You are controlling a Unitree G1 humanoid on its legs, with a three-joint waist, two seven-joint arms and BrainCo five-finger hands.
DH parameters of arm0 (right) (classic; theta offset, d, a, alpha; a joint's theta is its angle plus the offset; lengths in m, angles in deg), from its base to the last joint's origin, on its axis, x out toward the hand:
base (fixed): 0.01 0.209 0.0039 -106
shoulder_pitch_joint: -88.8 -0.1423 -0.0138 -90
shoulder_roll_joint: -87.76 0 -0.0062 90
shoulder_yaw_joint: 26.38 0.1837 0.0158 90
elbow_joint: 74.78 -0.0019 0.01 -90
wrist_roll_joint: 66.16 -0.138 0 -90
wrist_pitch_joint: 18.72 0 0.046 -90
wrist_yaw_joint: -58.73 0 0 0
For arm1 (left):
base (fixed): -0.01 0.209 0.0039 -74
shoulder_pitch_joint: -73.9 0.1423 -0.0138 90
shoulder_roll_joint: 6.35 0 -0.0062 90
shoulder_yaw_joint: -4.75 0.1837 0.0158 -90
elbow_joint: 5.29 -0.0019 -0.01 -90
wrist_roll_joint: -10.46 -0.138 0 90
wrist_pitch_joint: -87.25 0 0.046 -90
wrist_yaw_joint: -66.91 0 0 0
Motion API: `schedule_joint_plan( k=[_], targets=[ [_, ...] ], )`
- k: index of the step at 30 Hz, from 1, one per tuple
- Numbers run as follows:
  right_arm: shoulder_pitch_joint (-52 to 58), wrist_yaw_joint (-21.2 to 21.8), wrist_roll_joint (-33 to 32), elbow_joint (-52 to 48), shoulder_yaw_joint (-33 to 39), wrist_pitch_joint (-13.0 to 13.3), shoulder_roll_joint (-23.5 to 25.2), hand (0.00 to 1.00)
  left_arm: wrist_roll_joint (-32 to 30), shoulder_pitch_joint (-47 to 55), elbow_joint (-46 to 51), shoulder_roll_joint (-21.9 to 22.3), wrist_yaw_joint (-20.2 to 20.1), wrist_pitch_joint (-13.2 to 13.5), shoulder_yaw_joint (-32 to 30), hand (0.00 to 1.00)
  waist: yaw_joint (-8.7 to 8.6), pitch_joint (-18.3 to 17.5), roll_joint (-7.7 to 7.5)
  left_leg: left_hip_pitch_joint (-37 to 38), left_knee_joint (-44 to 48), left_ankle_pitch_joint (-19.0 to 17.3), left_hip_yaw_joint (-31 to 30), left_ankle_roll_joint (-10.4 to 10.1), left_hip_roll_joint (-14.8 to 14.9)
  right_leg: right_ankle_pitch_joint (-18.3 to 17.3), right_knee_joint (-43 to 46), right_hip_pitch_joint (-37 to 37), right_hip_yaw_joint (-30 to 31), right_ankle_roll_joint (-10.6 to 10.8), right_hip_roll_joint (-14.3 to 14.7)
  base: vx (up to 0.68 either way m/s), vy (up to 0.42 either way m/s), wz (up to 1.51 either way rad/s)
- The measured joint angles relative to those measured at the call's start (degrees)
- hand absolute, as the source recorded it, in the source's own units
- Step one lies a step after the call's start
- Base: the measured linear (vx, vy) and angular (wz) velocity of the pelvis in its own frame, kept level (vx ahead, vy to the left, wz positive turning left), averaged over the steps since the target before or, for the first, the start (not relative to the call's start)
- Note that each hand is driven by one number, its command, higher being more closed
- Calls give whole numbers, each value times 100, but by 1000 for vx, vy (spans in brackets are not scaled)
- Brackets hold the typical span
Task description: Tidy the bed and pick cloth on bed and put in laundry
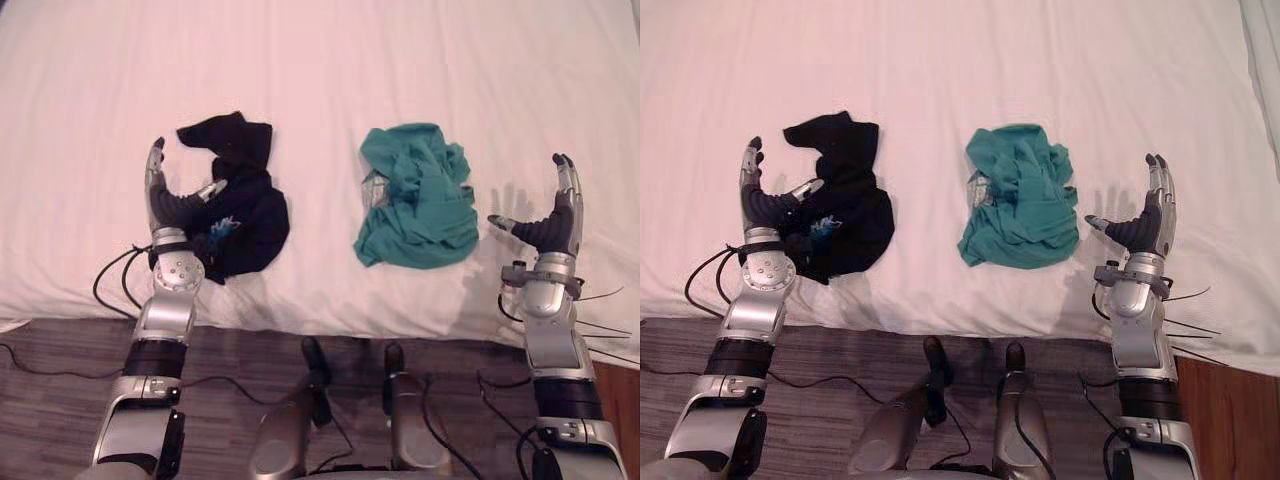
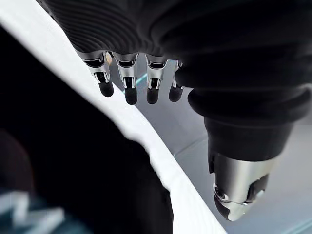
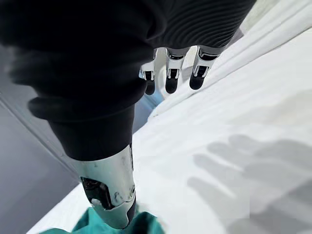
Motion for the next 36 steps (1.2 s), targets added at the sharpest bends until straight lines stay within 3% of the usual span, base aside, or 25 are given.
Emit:
schedule_joint_plan(
  k=[4, 5, 11, 16, 20, 23, 29, 33, 36],
  targets=[
    [96, -12, 18, 0, -39, -2, 4, 0, -237, -127, -343, 59, -102, -83, 216, 0, -104, 181, 56, 0, 82, -40, 132, 1, 23, 6, 69, -71, 140, 1, 17, 31, -74, -20],
    [128, -11, 49, 0, -47, -2, 5, 0, -321, -125, -395, 76, -124, -92, 263, 100, -98, 192, 78, 0, 125, -71, 155, 21, 40, 6, 78, -72, 164, 1, 30, 26, -54, -10],
    [207, -6, 51, -3, -51, 1, 8, 0, -790, -389, -959, 38, -399, -121, 634, 100, -89, 231, 157, -47, 154, -109, 207, 6, 50, 21, 113, -163, 232, 25, 37, 17, -55, -5],
    [185, 18, 50, -273, -102, 1, 64, 0, -1496, -760, -1466, -164, -883, -135, 675, 100, -71, 239, 172, -112, 154, -106, 249, 10, 39, 89, 84, -235, 282, 54, 28, 29, -40, -4],
    [-149, 35, 58, -293, -380, 1, 63, 0, -1655, -790, -1610, -63, -974, -158, 675, 100, -66, 238, 173, -79, 168, -105, 237, 12, 46, 97, 76, -195, 276, 57, 32, 49, -62, -1],
    [-465, 139, 59, -280, -480, 1, 33, 0, -1547, -624, -1534, 75, -975, -169, 674, 100, -58, 237, 175, -53, 169, -104, 199, 13, 46, 98, 63, -145, 243, 58, 30, 50, -64, 4],
    [-1137, 151, 61, 490, -793, -2, -234, 0, -776, 281, -689, 398, -973, 115, 674, 100, 10, 227, 199, -73, 210, -100, -107, 18, 45, 98, -32, 42, -44, 58, 0, 62, -59, 22],
    [-1606, 291, 46, 1457, -896, -29, -571, 0, -270, 821, -276, 833, -990, 354, 670, 100, 264, 230, 442, -234, 284, -101, -289, 18, 36, 96, -41, 22, -221, 55, -34, 59, -54, 24],
    [-1947, 412, 18, 2141, -1006, -41, -613, 0, -41, 1146, -130, 963, -1059, 435, 665, 100, 285, 230, 558, -300, 289, -75, -373, 49, 35, 92, -34, 3, -319, 50, -42, 52, -55, 16]
  ],
)
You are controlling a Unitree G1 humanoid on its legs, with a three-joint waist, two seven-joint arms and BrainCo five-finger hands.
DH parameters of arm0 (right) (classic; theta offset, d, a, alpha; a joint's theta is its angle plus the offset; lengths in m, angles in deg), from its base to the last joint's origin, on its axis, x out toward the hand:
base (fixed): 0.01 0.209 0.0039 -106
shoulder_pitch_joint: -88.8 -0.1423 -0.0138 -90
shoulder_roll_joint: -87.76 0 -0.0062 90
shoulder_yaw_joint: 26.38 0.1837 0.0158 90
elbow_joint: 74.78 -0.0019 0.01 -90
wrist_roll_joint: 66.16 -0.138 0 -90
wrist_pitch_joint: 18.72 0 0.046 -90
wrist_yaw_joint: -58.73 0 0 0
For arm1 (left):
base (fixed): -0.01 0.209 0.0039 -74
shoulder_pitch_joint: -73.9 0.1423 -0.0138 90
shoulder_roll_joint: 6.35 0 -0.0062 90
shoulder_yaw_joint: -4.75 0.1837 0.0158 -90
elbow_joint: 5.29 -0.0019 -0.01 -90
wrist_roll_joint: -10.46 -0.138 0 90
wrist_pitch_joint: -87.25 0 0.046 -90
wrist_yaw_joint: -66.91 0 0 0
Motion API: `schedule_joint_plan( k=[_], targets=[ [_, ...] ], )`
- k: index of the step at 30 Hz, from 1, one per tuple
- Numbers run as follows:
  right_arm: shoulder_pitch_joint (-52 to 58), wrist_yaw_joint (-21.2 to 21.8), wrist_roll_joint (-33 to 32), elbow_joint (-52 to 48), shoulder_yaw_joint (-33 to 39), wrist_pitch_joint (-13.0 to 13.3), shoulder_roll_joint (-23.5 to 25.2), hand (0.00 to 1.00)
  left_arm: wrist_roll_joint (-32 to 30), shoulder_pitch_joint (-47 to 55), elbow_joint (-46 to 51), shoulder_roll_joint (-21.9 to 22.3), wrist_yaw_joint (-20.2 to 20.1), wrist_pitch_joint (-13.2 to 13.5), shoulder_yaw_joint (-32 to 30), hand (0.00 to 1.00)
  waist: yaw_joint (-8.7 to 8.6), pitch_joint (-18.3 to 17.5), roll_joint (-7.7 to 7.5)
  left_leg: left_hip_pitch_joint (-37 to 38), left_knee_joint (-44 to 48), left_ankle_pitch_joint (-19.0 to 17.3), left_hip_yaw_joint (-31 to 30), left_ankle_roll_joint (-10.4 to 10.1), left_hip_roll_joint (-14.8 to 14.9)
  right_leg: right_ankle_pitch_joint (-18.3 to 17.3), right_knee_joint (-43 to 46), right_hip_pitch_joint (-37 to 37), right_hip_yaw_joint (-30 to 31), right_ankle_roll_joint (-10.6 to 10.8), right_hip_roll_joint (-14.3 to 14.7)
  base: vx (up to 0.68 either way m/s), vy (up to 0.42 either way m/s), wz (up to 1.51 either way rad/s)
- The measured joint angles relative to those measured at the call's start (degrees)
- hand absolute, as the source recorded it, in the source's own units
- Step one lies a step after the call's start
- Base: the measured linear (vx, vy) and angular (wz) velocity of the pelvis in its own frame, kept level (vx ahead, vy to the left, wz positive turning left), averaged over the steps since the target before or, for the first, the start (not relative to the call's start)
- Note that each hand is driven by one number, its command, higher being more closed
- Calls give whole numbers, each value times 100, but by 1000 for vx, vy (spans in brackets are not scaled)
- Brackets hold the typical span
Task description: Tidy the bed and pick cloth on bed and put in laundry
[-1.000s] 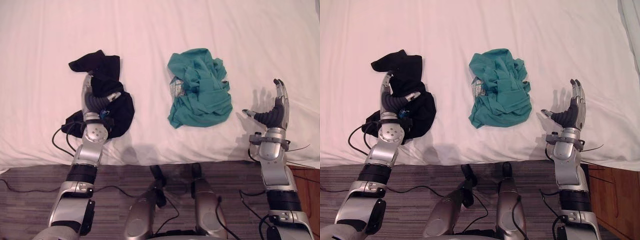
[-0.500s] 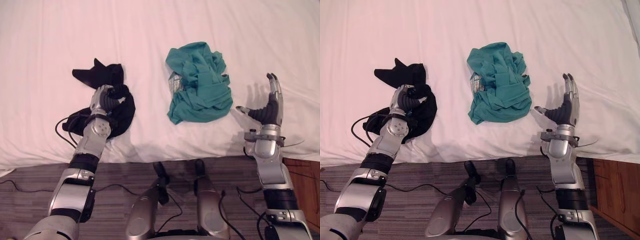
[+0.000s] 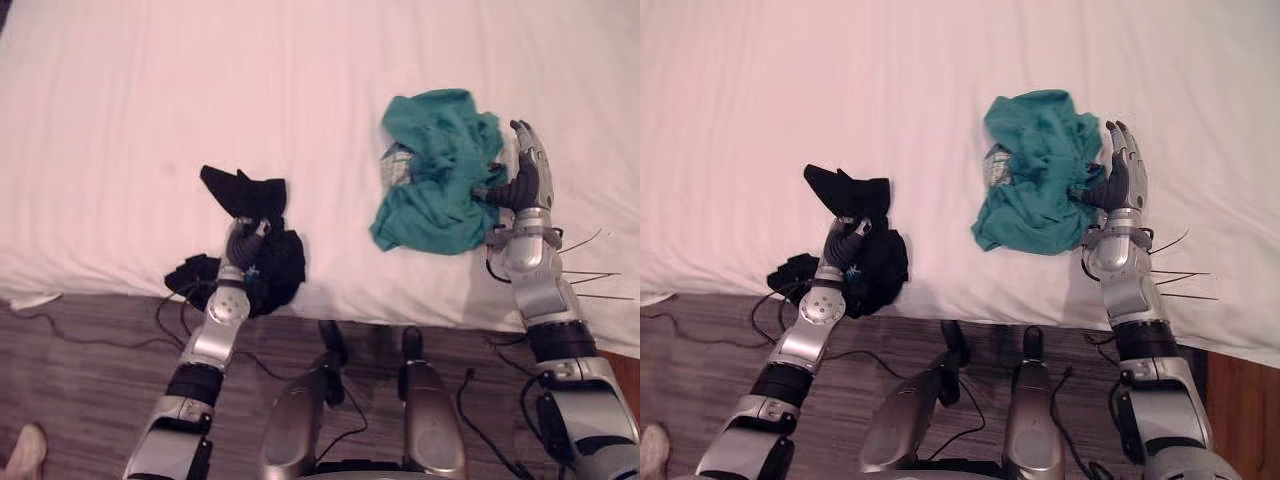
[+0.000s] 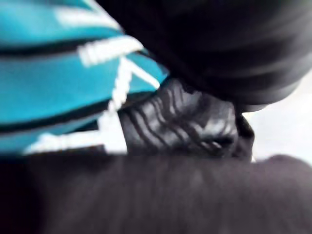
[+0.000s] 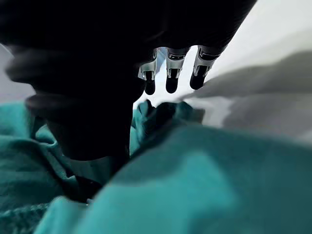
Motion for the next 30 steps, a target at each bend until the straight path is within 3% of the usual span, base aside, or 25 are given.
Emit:
schedule_joint_plan(
  k=[1, 9, 13, 18, 22, 26, 30],
  targets=[
    [-69, 58, -101, 153, -56, 20, -14, 100, 134, 111, 44, 0, -40, 15, -14, 100, 9, -2, 3, -6, 5, 0, -10, 0, 0, -3, 11, -6, -9, -4, -2, 45, -54, 6],
    [-32, 262, -267, 512, -118, 131, -29, 100, 308, 144, 34, 93, -59, -63, -24, 100, -16, -4, 1, 70, 15, 0, -96, -2, 10, -18, 21, 110, -84, -27, 2, 30, -54, 4],
    [525, 313, -544, 206, 162, 157, 351, 100, 307, 387, 37, 263, -150, -225, -33, 100, -28, -71, -86, 360, -27, -5, -53, -11, 49, -35, -104, 432, -99, -46, 47, 65, -70, -3],
    [2101, 773, -1472, -441, 393, 402, 1389, 100, 306, 1229, 122, 312, -435, -414, -260, 100, -33, -657, -568, 967, -452, -17, 93, -112, 90, -56, -433, 927, -56, -79, 173, 137, -74, -16],
    [2942, 1271, -2279, -496, 433, 468, 1840, 100, 297, 1673, 140, 366, -655, -532, -305, 100, -51, -1071, -799, 1415, -694, -24, 173, -122, 65, -96, -513, 1282, -62, -32, 185, 148, -27, -8],
    [3248, 1631, -3194, -501, 586, 452, 2124, 100, 299, 1952, 162, 448, -807, -608, -303, 100, -38, -1265, -910, 1647, -734, -55, 224, -165, 51, -105, -522, 1488, -61, -19, 175, 78, -7, -4],
    [3532, 1865, -4603, -521, 733, 467, 2473, 100, 321, 2173, 162, 639, -812, -668, -302, 100, -50, -1417, -929, 1680, -761, -68, -31, -169, -29, -246, -488, 1591, -82, -6, 157, -11, -24, 16]
  ],
)
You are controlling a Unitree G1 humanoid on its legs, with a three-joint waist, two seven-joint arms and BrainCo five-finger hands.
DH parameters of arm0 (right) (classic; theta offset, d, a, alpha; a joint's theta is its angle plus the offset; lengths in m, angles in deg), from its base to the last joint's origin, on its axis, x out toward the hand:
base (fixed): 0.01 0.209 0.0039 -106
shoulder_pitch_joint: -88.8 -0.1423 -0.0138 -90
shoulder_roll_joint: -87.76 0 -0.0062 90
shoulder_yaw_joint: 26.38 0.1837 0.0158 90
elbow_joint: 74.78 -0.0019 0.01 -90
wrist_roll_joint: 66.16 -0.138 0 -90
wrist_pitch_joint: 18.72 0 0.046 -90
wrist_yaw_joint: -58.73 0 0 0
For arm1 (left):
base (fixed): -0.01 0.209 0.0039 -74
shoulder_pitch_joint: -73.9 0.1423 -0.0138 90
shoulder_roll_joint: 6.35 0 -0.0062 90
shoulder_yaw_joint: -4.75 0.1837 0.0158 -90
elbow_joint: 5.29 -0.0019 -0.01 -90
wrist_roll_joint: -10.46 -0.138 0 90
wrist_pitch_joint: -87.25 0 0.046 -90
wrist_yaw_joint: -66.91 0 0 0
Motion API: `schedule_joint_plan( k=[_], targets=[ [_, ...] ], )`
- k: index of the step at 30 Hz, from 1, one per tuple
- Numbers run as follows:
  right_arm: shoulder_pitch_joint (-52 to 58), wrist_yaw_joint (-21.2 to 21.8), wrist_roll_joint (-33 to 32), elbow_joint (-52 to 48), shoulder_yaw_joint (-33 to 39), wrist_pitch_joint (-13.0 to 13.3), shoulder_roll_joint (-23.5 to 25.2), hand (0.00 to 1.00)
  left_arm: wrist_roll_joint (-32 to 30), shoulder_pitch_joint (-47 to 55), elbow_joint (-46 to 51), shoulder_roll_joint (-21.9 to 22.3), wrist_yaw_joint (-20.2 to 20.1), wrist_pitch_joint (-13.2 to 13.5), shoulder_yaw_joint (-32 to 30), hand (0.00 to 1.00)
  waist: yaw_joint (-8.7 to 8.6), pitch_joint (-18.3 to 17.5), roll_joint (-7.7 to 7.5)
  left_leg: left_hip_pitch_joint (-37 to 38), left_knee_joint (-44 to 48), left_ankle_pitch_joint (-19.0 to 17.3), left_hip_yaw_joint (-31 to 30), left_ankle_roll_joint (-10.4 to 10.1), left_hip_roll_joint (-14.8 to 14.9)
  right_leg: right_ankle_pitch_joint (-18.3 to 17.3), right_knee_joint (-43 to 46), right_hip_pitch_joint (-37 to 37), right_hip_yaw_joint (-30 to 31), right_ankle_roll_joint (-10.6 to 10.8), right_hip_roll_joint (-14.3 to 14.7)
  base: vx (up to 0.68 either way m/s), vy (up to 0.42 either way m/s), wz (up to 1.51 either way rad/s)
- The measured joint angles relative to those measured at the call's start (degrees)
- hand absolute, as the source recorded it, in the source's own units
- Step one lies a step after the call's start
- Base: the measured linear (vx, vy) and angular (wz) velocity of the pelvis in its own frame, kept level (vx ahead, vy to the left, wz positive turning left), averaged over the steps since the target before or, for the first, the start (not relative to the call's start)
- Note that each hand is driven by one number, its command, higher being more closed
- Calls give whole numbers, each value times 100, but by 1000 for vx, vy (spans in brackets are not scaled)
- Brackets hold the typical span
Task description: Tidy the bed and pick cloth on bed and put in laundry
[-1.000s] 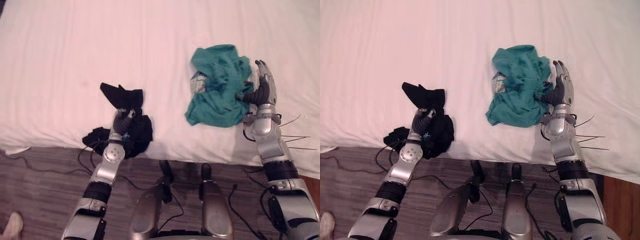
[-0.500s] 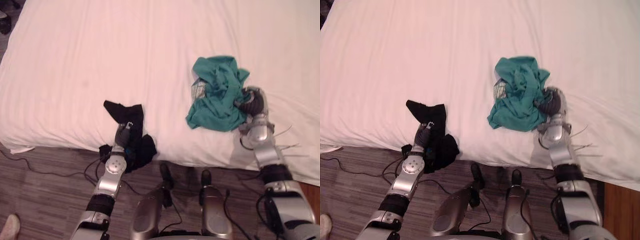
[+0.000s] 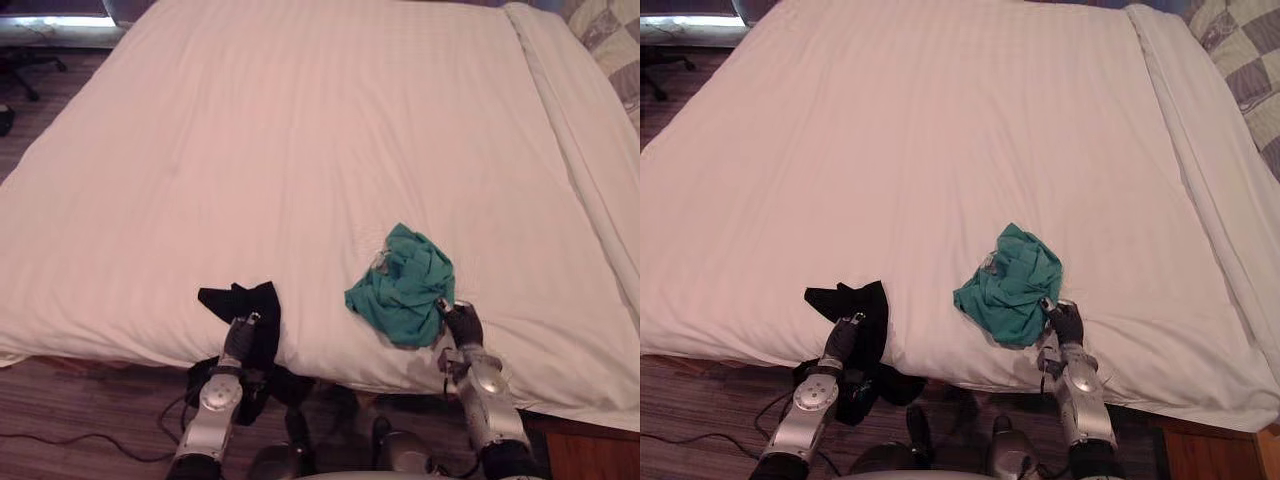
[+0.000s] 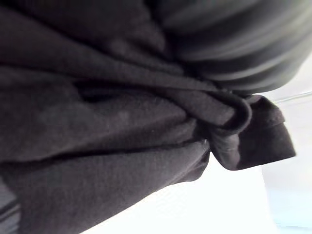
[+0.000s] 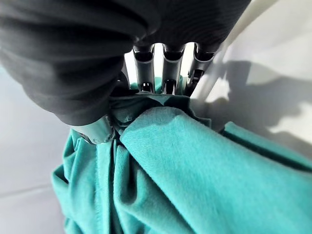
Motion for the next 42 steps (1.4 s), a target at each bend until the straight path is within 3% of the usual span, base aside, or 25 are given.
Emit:
schedule_joint_plan(
  k=[4, 6, 9, 11, 14, 15, 17, 18, 20, 22, 23, 25, 26, 27, 28, 29, 31, 32, 33, 37, 39, 40, 42],
  targets=[
    [403, 118, -912, -235, 55, 1, 127, 100, 233, 63, 23, 135, 12, -16, -38, 100, -3, -109, -8, -154, -30, 9, -503, -102, 16, -72, 144, 5, 682, -100, 136, -46, -40, 62],
    [450, 120, -1089, -283, 45, 14, 256, 100, 352, 273, 146, 241, 29, -13, -291, 100, 41, -191, -61, -237, -30, 65, -660, -172, 18, -158, 49, 56, 634, -83, 127, -14, -86, 49],
    [449, 120, -1116, -449, -25, 39, 308, 100, 559, 678, 369, 426, 100, -6, -515, 100, 77, -306, 8, -363, -30, 141, -799, -179, 39, -184, -14, 73, 448, -69, 125, -17, -52, 33],
    [455, 118, -1117, -479, -64, 138, 285, 100, 682, 854, 534, 580, 166, -3, -604, 100, 189, -337, 53, -438, -27, 208, -923, -158, 37, -183, -27, 101, 349, -68, 130, -34, -44, 41],
    [461, 82, -1109, -695, -44, 243, 299, 100, 892, 875, 973, 839, 248, 11, -876, 100, 183, -355, 73, -814, -28, 330, -1460, -160, -43, -167, -148, 168, -446, -83, 119, -21, -32, 122],
    [459, 41, -1085, -903, 31, 244, 291, 100, 912, 830, 1134, 879, 315, 12, -894, 100, 183, -354, 88, -971, -9, 214, -1162, -70, 1, -110, -266, 233, -885, -93, 81, -1, -22, 194],
    [446, -157, -915, -1200, 219, 290, 294, 100, 966, 690, 1282, 961, 418, 98, -898, 100, 166, -353, 91, -1203, 394, -113, 36, 246, 217, -33, -514, 537, -1654, -75, -101, 65, 51, 210],
    [423, -266, -692, -1290, 300, 297, 208, 100, 983, 647, 1292, 973, 443, 144, -893, 100, 171, -358, 171, -1286, 714, -183, 803, 350, 465, -44, -504, 741, -2088, -57, -104, 88, 75, 165],
    [439, -606, 52, -1423, 374, 318, 84, 100, 1052, 653, 1350, 965, 548, 183, -876, 100, 139, -407, 263, -1301, 1094, -234, 1513, 438, 671, -104, -400, 1130, -2832, 36, -183, 103, 23, 218],
    [423, -780, 488, -1503, 449, 334, 29, 100, 1119, 646, 1488, 967, 586, 211, -841, 100, 152, -467, 341, -1395, 1228, -222, 1482, 534, 610, -131, -168, 1249, -3323, 65, -306, 143, 40, 198],
    [388, -874, 717, -1509, 451, 326, 55, 100, 1170, 645, 1622, 963, 658, 249, -846, 100, 204, -482, 353, -1509, 1269, -195, 1156, 703, 429, -194, 192, 1256, -3598, 93, -480, 158, 75, 159],
    [401, -929, 972, -1510, 440, 242, 135, 100, 1222, 648, 1688, 970, 707, 285, -852, 100, 281, -485, 307, -1557, 1302, -279, 784, 815, 138, -214, 891, 1225, -3818, 120, -821, 176, 117, 145],
    [446, -961, 1164, -1484, 373, 153, 275, 100, 1223, 671, 1724, 956, 779, 288, -876, 100, 358, -482, 180, -1498, 1328, -354, 528, 923, -133, -159, 1836, 1045, -3830, 33, -1283, 237, 150, 133],
    [460, -1011, 1298, -1381, 262, 89, 356, 100, 1223, 733, 1771, 956, 803, 292, -915, 100, 337, -456, 94, -1436, 1391, -395, 228, 1045, -291, -8, 2739, 823, -3609, -422, -1612, 252, 143, 133],
    [499, -1019, 1382, -1286, 185, 55, 398, 100, 1223, 750, 1770, 961, 812, 291, -902, 100, 322, -448, 69, -1424, 1456, -420, 45, 1072, -328, -93, 3205, 636, -3375, -711, -1666, 276, 113, 119],
    [529, -1020, 1453, -1181, 107, -17, 466, 100, 1222, 768, 1769, 931, 836, 290, -874, 100, 311, -438, 54, -1385, 1510, -447, -172, 1092, -339, -240, 3610, 337, -2946, -847, -1560, 274, 88, 142],
    [780, -1033, 1479, -1112, -9, -53, 657, 100, 1280, 834, 1768, 840, 917, 291, -796, 100, 273, -427, 40, -1160, 1438, -421, -943, 1055, -358, -561, 3745, -292, -1869, -405, -867, 280, 58, 169],
    [863, -1027, 1473, -1100, -15, -53, 653, 100, 1329, 832, 1755, 840, 915, 291, -775, 100, 241, -430, 32, -1094, 1393, -401, -1138, 1025, -387, -608, 3629, -402, -1750, -333, -747, 221, 0, 188],
    [1011, -1042, 1449, -1104, 27, -38, 644, 100, 1348, 868, 1678, 769, 903, 290, -696, 100, 155, -438, 4, -941, 1261, -355, -1613, 909, -493, -742, 3126, -579, -1584, -132, -600, 203, -29, 156],
    [1270, -1064, 1349, -1106, 72, -34, 637, 100, 1350, 904, 1530, 605, 878, 284, -509, 100, 98, -519, -213, -700, 1008, -366, -2303, 756, -885, -725, 1174, -750, -767, 64, -415, 159, -102, 131],
    [1329, -1058, 1280, -1109, 57, -35, 691, 100, 1348, 923, 1452, 571, 831, 284, -415, 100, 153, -548, -362, -633, 1057, -700, -1948, 693, -909, -150, 468, -589, -556, -135, -473, 93, -131, 52],
    [1896, -1014, 1254, -1604, 408, -164, 751, 100, 1456, 988, 1394, 1128, 402, 204, 54, 100, 353, -664, -115, -134, 645, -697, -592, 489, -374, 715, -900, 231, -547, -88, -101, 30, -38, 8],
    [1896, -1014, 1254, -1604, 408, -164, 751, 100, 1456, 988, 1394, 1128, 402, 204, 54, 100, 353, -663, -115, -134, 644, -697, -592, 489, -374, 714, -900, 231, -547, -88, -101, 0, 0, 0]
  ],
)
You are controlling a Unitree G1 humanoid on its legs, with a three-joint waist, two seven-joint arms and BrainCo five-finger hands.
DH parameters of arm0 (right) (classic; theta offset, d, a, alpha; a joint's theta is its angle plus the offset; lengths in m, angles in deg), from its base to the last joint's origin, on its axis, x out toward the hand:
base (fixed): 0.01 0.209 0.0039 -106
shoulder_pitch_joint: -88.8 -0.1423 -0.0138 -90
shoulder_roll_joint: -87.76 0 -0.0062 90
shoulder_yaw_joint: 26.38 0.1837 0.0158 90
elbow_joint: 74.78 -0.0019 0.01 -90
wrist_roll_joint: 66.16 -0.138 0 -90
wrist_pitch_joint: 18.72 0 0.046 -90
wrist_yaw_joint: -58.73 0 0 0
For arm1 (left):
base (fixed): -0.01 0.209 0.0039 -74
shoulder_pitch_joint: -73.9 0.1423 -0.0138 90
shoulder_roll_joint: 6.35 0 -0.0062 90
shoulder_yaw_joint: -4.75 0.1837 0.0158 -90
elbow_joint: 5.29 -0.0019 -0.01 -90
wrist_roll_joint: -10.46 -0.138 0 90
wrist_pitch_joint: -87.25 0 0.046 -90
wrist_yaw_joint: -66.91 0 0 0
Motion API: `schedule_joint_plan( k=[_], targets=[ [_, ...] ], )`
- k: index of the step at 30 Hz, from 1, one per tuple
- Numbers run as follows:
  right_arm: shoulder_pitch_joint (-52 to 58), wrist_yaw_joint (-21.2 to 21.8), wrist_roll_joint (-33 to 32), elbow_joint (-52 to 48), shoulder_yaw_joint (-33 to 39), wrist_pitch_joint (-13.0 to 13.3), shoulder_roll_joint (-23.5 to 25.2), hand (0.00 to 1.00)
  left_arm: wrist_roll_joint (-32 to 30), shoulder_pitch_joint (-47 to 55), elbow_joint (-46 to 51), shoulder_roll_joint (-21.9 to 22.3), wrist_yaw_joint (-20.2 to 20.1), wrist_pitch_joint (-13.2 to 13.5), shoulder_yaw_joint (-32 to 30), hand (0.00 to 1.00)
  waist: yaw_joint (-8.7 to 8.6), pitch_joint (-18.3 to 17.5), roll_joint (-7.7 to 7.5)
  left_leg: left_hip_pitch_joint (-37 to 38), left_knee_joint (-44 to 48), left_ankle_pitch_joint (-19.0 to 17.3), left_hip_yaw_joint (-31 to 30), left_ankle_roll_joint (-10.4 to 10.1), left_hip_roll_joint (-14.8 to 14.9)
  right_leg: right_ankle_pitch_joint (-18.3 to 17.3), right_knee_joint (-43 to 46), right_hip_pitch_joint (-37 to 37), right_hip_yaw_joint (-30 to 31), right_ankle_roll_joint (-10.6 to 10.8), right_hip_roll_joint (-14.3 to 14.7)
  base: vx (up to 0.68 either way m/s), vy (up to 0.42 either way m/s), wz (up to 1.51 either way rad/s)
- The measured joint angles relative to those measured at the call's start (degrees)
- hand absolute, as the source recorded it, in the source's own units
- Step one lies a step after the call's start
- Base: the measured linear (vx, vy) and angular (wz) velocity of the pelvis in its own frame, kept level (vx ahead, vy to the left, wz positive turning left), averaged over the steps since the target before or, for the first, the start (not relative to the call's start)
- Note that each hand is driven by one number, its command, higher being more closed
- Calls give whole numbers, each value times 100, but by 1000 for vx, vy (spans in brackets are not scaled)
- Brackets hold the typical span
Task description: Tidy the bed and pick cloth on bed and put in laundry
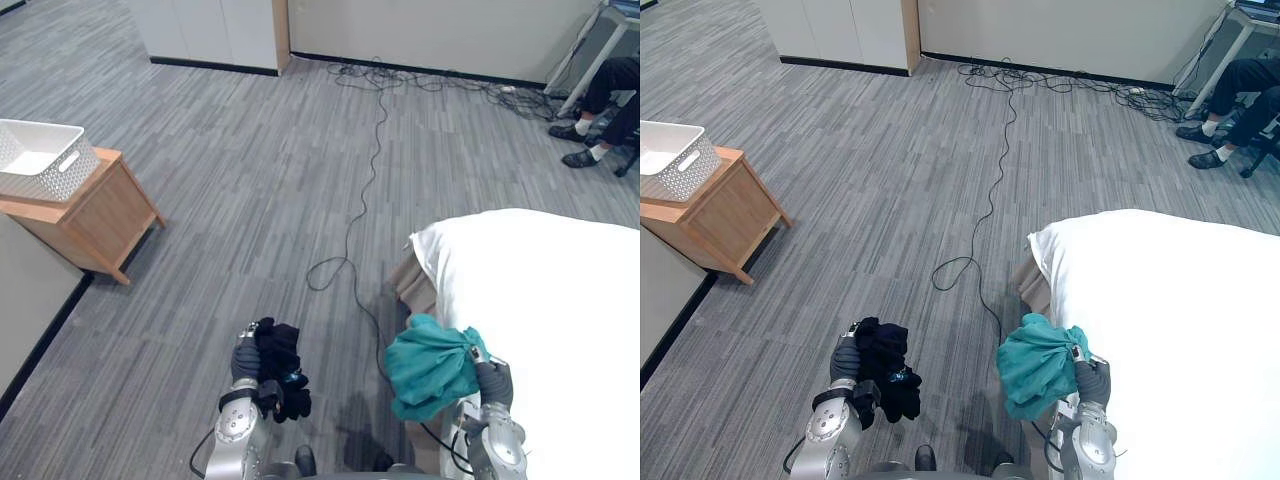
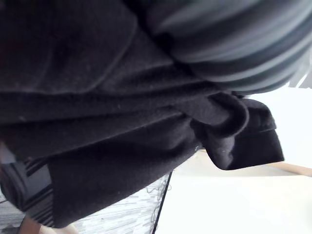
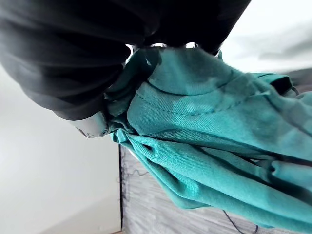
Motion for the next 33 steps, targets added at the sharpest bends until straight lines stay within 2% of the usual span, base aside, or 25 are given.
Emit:
schedule_joint_plan(
  k=[5, 8, 10, 12, 13, 14, 15, 16, 17, 18, 20, 21, 22, 23, 24, 25, 26, 27, 28, 29, 30, 31, 32, 33],
  targets=[
    [-1, -7, 18, 42, -7, 0, -10, 100, 1, -10, -53, -9, 7, 0, 5, 100, -14, 4, 10, 29, -80, -20, 173, -32, 17, -6, -2, -94, 200, 6, 39, -3, 0, -19],
    [-59, -34, 258, 428, -11, -66, -64, 100, 6, -183, -467, -86, 16, -47, 28, 100, -38, -12, 32, 92, -104, -7, 214, -14, 35, -15, -56, -38, 255, 10, 97, 24, -22, -10],
    [-66, -87, 495, 781, -111, -157, -85, 100, 124, -280, -615, -98, 67, -100, 21, 100, -22, 3, 55, 57, 123, -160, 172, -195, 74, -63, -114, 61, 250, 0, 133, 62, -47, 5],
    [-66, -152, 693, 831, -267, -273, -107, 100, 175, -316, -732, -100, 122, -105, -34, 100, -27, 60, 137, -35, 602, -418, 129, -310, 194, -240, -72, 206, 248, -80, 213, 65, -82, 18],
    [-99, -176, 834, 920, -406, -314, -158, 100, 230, -408, -948, -107, 135, -117, -112, 100, -17, 94, 145, -268, 1328, -568, 156, -525, 282, -386, -22, 336, 264, -168, 219, 23, -120, 40],
    [-159, -201, 972, 939, -539, -376, -291, 100, 268, -481, -1092, -66, 156, -175, -195, 100, -3, 178, 204, -644, 2329, -606, 318, -603, 453, -525, 34, 485, 217, -241, 192, 8, -115, 45],
    [-202, -221, 1036, 935, -577, -394, -366, 100, 290, -481, -1108, -57, 171, -202, -258, 100, -10, 229, 245, -812, 2804, -570, 425, -662, 559, -573, 34, 581, 190, -265, 197, -20, -108, 39],
    [-288, -245, 1103, 931, -584, -434, -494, 100, 334, -452, -1119, -30, 233, -229, -287, 100, 1, 289, 255, -1203, 3543, -524, 626, -882, 772, -615, 6, 671, 130, -304, 171, -18, -77, 23],
    [-416, -245, 1132, 909, -603, -498, -597, 100, 331, -393, -1110, -33, 239, -235, -271, 100, 52, 289, 358, -1376, 3481, -645, 717, -829, 841, -668, -29, 727, 101, -323, 161, 13, -69, 16],
    [-502, -250, 1132, 910, -579, -511, -653, 100, 327, -388, -1110, -33, 239, -245, -276, 100, 56, 301, 395, -1481, 3344, -707, 759, -787, 866, -691, -43, 722, 97, -342, 152, 71, -35, 9],
    [-720, -252, 1144, 907, -579, -518, -800, 100, 315, -391, -1105, -32, 243, -252, -285, 100, 76, 306, 373, -1777, 2558, -667, 985, -789, 847, -733, -123, 673, 67, -329, 29, 137, 8, 5],
    [-833, -258, 1219, 904, -578, -518, -874, 100, 299, -393, -1096, -32, 227, -254, -266, 100, 140, 304, 362, -1898, 1742, -522, 1102, -868, 794, -794, -141, 629, 58, -259, -53, 240, 84, 1],
    [-925, -261, 1280, 905, -578, -520, -939, 100, 255, -391, -1047, -33, 234, -261, -284, 100, 186, 304, 374, -2023, 1091, -283, 1186, -839, 803, -875, -176, 654, 52, -140, -62, 363, 164, 0],
    [-962, -262, 1314, 905, -583, -525, -959, 100, 230, -391, -1013, -32, 235, -271, -296, 100, 217, 302, 378, -2080, 895, -207, 1231, -823, 811, -941, -179, 691, 35, -78, -62, 483, 222, 4],
    [-974, -264, 1358, 910, -585, -529, -989, 100, 203, -392, -945, -36, 236, -302, -304, 100, 309, 303, 345, -2064, 775, 68, 1234, -586, 798, -1035, -167, 858, -13, 122, -94, 588, 204, 9],
    [-968, -249, 1372, 917, -643, -572, -991, 100, 203, -344, -859, -34, 236, -346, -392, 100, 319, 221, 169, -2016, 914, 477, 1267, -61, 675, -1100, -205, 1060, -70, 298, -258, 675, 171, 26],
    [-973, -232, 1421, 926, -730, -579, -916, 100, 203, -324, -825, -45, 241, -374, -462, 100, 309, 163, -112, -2055, 1237, 438, 1291, 217, 512, -1077, -51, 1140, -94, 453, -489, 592, 111, 27],
    [-992, -232, 1479, 927, -758, -579, -885, 100, 202, -323, -822, -55, 243, -378, -514, 100, 322, 158, -179, -2043, 1359, 288, 1299, 239, 492, -1066, 233, 1045, -73, 481, -545, 598, 144, 25],
    [-1077, -230, 1575, 968, -759, -579, -799, 100, 202, -358, -819, -102, 240, -402, -522, 100, 322, 160, -253, -1977, 1563, 40, 1296, 281, 493, -981, 1202, 681, -3, 740, -654, 466, 132, 8],
    [-1128, -229, 1583, 1001, -758, -579, -772, 100, 204, -362, -819, -115, 241, -426, -521, 100, 316, 167, -255, -1848, 1573, -97, 1273, 270, 493, -823, 1886, 451, 71, 1047, -708, 558, 187, 7],
    [-1236, -228, 1585, 1102, -758, -578, -726, 100, 203, -371, -816, -111, 241, -462, -494, 100, 307, 208, -234, -1500, 1491, -297, 1185, 184, 488, -405, 3136, 16, 302, 1144, -728, 536, 169, 8],
    [-1282, -225, 1591, 1194, -766, -580, -691, 100, 210, -377, -816, -175, 253, -488, -460, 100, 300, 266, -192, -958, 1282, -426, 1073, 112, 475, -369, 4512, -382, 373, 1111, -718, 628, 169, 31],
    [-1238, -228, 1593, 1192, -792, -572, -694, 100, 212, -368, -799, -244, 275, -482, -379, 100, 270, 303, -28, -388, 952, -459, 902, 69, 479, -557, 5360, -610, 94, 976, -704, 509, 104, 55],
    [-1179, -228, 1592, 1178, -796, -548, -695, 100, 212, -368, -770, -278, 281, -468, -340, 100, 189, 298, 22, -54, 733, -461, 737, 64, 489, -715, 5539, -787, -220, 715, -705, 507, 52, 82]
  ],
)
